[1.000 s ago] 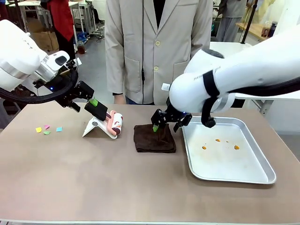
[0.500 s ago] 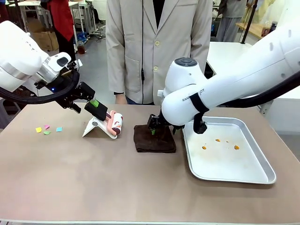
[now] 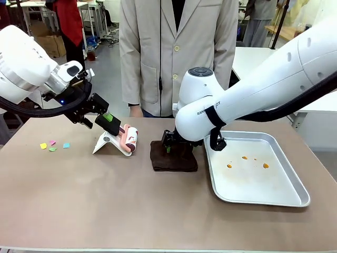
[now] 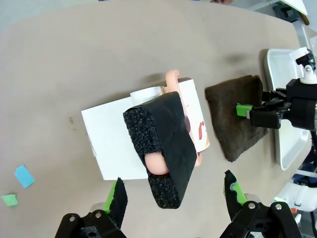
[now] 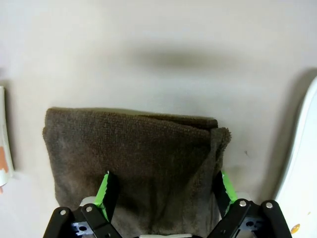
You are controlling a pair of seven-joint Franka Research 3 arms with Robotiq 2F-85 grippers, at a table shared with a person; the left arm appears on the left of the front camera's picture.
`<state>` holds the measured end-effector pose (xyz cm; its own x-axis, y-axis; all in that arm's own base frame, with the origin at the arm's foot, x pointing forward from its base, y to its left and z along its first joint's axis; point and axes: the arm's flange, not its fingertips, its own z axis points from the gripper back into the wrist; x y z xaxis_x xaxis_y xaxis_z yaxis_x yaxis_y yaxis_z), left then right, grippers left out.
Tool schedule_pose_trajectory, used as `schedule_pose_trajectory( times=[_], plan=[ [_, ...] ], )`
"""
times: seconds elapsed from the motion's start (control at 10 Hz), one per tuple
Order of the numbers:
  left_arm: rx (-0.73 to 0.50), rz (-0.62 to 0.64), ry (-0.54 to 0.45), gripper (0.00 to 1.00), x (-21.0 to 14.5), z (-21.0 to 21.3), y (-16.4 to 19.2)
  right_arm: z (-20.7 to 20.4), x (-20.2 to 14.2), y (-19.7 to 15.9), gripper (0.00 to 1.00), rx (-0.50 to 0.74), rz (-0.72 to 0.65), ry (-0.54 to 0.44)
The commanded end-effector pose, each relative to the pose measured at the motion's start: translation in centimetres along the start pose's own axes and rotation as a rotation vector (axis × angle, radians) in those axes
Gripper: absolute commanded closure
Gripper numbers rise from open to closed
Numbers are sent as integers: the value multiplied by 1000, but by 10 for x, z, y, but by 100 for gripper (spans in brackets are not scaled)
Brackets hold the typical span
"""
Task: Clean the surface of the table.
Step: Hold the Lint Roller with your left hand and the towel with your right hand.
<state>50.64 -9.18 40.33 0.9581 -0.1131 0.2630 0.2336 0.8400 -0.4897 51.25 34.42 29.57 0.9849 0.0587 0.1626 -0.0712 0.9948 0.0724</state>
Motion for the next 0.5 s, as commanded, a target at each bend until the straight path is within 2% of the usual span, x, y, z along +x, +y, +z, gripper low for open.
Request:
schedule_pose_trajectory(
  times=[0.0, 0.2, 0.4],
  plan=[
    [13, 30, 3, 0, 8, -7, -8, 1, 1, 6, 0, -21, -22, -11],
    [-23, 56, -43, 0, 17, -11, -4, 1, 0, 6, 0, -14, -24, -14],
    [-61, 79, -37, 0, 21, -8, 11, 0, -1, 5, 0, -9, -25, -11]
  ],
)
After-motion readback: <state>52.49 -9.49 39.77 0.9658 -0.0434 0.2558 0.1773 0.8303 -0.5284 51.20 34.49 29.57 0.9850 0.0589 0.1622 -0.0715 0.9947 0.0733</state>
